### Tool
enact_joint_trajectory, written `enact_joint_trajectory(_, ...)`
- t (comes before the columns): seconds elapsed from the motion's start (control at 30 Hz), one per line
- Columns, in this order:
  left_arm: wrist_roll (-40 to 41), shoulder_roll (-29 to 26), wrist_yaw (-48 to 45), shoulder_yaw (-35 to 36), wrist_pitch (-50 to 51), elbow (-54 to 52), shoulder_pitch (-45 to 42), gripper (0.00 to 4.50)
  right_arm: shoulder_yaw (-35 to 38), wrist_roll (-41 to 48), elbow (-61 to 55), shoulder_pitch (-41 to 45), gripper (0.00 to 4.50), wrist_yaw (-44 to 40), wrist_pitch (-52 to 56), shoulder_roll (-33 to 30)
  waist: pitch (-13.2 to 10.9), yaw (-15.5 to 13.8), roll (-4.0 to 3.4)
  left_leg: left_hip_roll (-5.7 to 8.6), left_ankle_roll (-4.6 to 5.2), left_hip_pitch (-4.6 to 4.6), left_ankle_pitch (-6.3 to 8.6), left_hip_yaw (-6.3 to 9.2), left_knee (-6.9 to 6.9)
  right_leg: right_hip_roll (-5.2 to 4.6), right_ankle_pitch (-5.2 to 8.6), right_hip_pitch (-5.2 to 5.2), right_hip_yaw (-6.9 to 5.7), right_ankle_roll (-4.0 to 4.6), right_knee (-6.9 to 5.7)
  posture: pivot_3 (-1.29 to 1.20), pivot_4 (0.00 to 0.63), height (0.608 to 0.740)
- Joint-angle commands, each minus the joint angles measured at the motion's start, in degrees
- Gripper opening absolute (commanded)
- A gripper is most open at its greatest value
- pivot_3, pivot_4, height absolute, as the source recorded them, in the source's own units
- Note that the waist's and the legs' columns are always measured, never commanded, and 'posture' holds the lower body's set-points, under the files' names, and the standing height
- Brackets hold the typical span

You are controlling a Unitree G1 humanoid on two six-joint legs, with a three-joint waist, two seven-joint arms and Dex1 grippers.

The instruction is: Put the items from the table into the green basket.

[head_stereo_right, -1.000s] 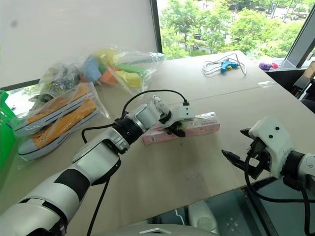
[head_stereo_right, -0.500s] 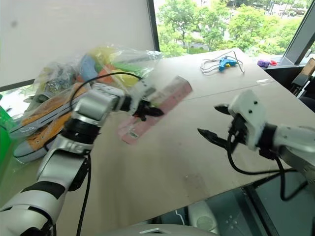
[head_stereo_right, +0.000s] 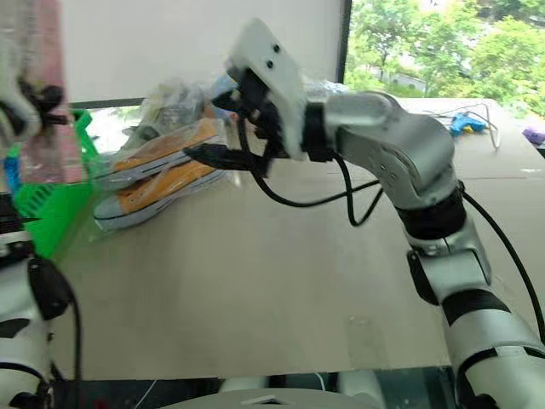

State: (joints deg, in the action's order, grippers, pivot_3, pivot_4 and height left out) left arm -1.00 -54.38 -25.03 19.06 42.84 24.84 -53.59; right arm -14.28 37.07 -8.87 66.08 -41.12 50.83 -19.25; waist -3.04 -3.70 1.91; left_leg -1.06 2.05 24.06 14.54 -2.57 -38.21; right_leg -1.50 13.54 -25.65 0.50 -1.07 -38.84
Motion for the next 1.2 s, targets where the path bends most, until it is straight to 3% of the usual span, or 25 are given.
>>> enact_joint_trajectory(0.03, -0.5, -5.2, -0.6, -0.2, -8.2, 5.0, -1.2, 1.48, 1.2, -0.9, 2.0, 2.3, 4.5, -1.7, -1.4, 1.5, 0.2, -2.2, 0.37, 0.15, 0.06, 0.0, 0.05, 0.06, 0.0, -0.25, 0.0, 0.0, -0.16, 0.0, 0.09, 0.27, 0.0, 0.74)
enact_joint_trajectory(0.27, -1.6, -11.2, -3.4, -3.1, -23.5, 25.7, -2.0, 1.48, 2.4, -1.3, 2.3, 2.6, 4.5, -3.1, -1.2, 3.3, 0.6, -5.5, 0.93, 0.47, 0.12, 0.15, 0.07, 0.06, -0.06, -0.78, -0.01, 0.11, -0.92, -0.03, 0.41, 0.29, 0.0, 0.74)
enact_joint_trajectory(0.4, -1.4, -11.8, -3.6, -3.5, -30.0, 33.7, -1.1, 2.72, 3.2, -1.1, 1.6, 2.5, 4.5, -2.6, -0.6, 3.7, 0.7, -5.7, 1.04, 0.36, 0.02, 0.14, 0.01, 0.42, -0.06, -0.76, -0.04, 0.12, -1.21, -0.02, 0.24, 0.26, 0.0, 0.74)
enact_joint_trajectory(0.53, 1.5, -10.6, -1.8, -1.1, -35.3, 34.0, -1.9, 4.36, 4.3, -0.9, 0.5, 1.7, 4.5, -1.2, 0.6, 3.6, 0.8, -5.4, 1.05, 0.18, -0.06, 0.16, -0.04, 0.53, -0.04, -0.7, -0.08, 0.08, -1.31, 0.09, 0.12, 0.25, 0.0, 0.74)
enact_joint_trajectory(0.6, 3.5, -9.5, -1.4, 0.3, -37.1, 31.8, -2.2, 4.36, 4.8, -0.8, -0.5, 0.9, 4.5, -0.4, 1.5, 3.3, 0.8, -5.0, 1.04, 0.15, -0.07, 0.15, -0.04, 0.51, -0.04, -0.71, -0.08, 0.06, -1.3, 0.11, 0.08, 0.24, 0.0, 0.74)
enact_joint_trajectory(0.7, 7.9, -4.6, -1.3, 2.8, -42.3, 23.1, -1.1, 4.36, 5.4, -1.5, -2.8, -2.0, 4.5, 0.5, 2.0, 1.4, 0.8, -5.0, 1.07, 0.15, -0.06, 0.15, -0.04, 0.46, -0.05, -0.75, -0.09, 0.07, -1.29, 0.11, 0.07, 0.23, 0.0, 0.74)
enact_joint_trajectory(0.8, 18.9, 4.7, -6.0, 1.7, -27.5, -0.8, 5.3, 4.36, 7.4, -2.6, -6.5, -7.6, 4.5, 1.6, 1.4, -2.6, 1.1, -5.3, 1.14, 0.25, -0.06, 0.14, -0.04, 0.59, -0.1, -0.98, -0.1, 0.18, -1.3, 0.12, 0.05, 0.21, 0.0, 0.74)
enact_joint_trajectory(0.93, 31.7, 19.1, -0.9, -0.2, -12.1, -24.8, 13.3, 4.36, 9.6, -5.5, -12.6, -17.8, 4.5, 3.9, 1.5, -10.1, 1.5, -4.9, 0.78, 0.5, 0.01, 0.08, -0.02, 0.66, -0.17, -1.33, -0.15, 0.4, -1.32, 0.1, 0.14, 0.15, 0.0, 0.74)
enact_joint_trajectory(1.1, 31.7, 29.7, 2.7, -10.6, -5.2, -37.5, 23.4, 4.44, 16.3, -8.6, -18.3, -34.1, 4.5, 9.2, -0.9, -14.7, 1.6, -1.9, 0.64, 0.44, 0.29, -0.25, 0.14, 0.46, -0.12, -1.06, -0.15, 0.63, -1.14, 0.09, 0.3, 0.04, 0.0, 0.74)
enact_joint_trajectory(1.2, 32.0, 30.5, 1.9, -13.7, -2.4, -42.9, 29.6, 4.44, 21.2, -9.7, -21.7, -43.5, 4.5, 10.4, -3.0, -16.5, 1.6, 0.4, 0.42, 0.18, 0.3, -0.31, 0.13, 0.32, -0.12, -0.76, -0.14, 0.63, -0.95, 0.11, 0.35, -0.01, 0.0, 0.74)
